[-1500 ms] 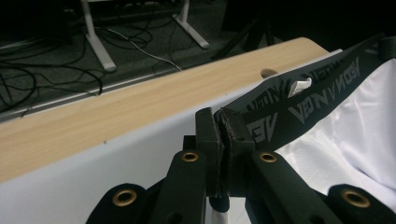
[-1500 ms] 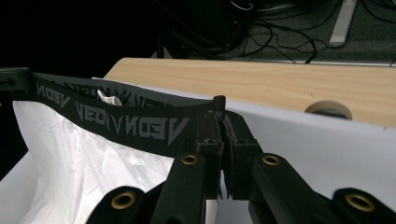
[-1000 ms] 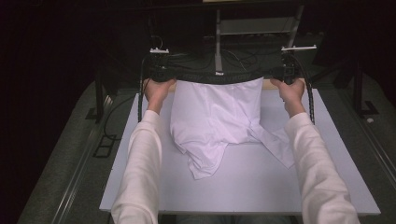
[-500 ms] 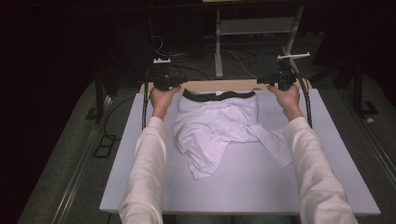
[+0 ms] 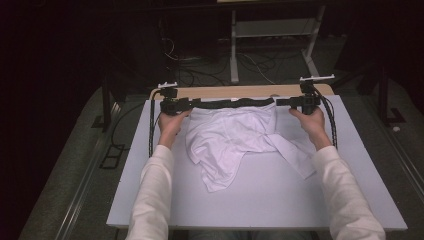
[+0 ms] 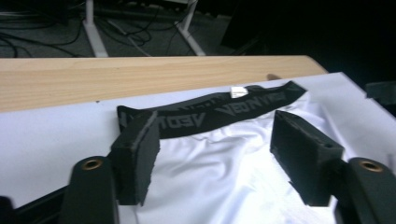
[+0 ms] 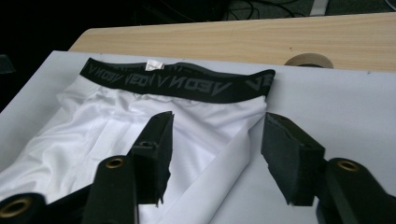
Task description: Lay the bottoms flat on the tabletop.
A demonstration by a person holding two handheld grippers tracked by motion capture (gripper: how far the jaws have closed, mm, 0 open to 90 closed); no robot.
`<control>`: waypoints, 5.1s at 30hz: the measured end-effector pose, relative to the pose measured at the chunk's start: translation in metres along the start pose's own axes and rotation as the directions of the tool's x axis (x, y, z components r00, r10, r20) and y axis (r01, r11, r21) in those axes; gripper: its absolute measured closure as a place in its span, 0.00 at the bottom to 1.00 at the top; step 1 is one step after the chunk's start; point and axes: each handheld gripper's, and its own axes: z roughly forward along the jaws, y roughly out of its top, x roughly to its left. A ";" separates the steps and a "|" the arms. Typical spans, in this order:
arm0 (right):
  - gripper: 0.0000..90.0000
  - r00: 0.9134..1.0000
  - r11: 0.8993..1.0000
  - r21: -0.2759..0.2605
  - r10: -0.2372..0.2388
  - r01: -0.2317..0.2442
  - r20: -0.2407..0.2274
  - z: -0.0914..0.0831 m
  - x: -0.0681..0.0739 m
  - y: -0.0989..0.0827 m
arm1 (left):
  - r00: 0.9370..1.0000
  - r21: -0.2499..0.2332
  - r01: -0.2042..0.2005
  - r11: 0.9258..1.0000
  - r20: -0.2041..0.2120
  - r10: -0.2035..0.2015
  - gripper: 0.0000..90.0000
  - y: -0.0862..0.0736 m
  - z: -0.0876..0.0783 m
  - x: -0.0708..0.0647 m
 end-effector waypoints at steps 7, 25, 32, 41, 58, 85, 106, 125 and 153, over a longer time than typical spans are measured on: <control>0.26 0.999 1.000 -0.005 -0.031 0.031 -0.024 -0.013 0.008 -0.017 | 0.999 -0.023 0.022 0.999 0.046 -0.021 0.19 -0.014 -0.012 -0.005; 0.00 0.986 0.986 0.041 -0.160 0.162 -0.053 -0.057 0.028 -0.080 | 0.988 -0.036 -0.085 0.996 0.124 0.089 0.00 -0.045 -0.033 -0.054; 0.09 0.982 0.984 0.039 -0.172 0.175 -0.075 -0.076 0.030 -0.100 | 0.985 -0.019 -0.099 0.995 0.140 0.101 0.00 -0.058 -0.035 -0.065; 0.19 0.985 0.985 0.052 -0.158 0.162 -0.072 -0.102 0.027 -0.128 | 0.982 -0.003 -0.114 0.993 0.154 0.113 0.00 -0.067 -0.040 -0.075; 0.35 0.979 0.966 0.159 -0.199 0.204 -0.050 -0.117 0.030 -0.171 | 0.965 0.054 -0.183 0.982 0.203 0.168 0.00 -0.081 -0.028 -0.102; 0.96 0.929 0.912 0.278 -0.347 0.302 0.128 -0.112 0.051 -0.193 | 0.931 0.132 -0.298 0.945 0.260 0.257 0.00 -0.099 -0.005 -0.133; 0.98 0.972 0.982 0.054 -0.169 0.179 -0.161 -0.131 0.058 -0.117 | 0.906 0.099 -0.319 0.942 0.324 0.273 0.01 -0.087 -0.004 -0.149; 0.98 0.950 0.957 0.015 -0.285 0.289 -0.128 -0.126 0.115 -0.054 | 0.887 0.072 -0.347 0.935 0.349 0.302 0.01 -0.073 -0.008 -0.166; 0.98 0.980 0.984 -0.045 0.177 -0.173 0.093 -0.131 -0.071 -0.123 | 0.710 0.153 -0.606 0.781 0.546 0.444 0.24 -0.135 0.089 -0.265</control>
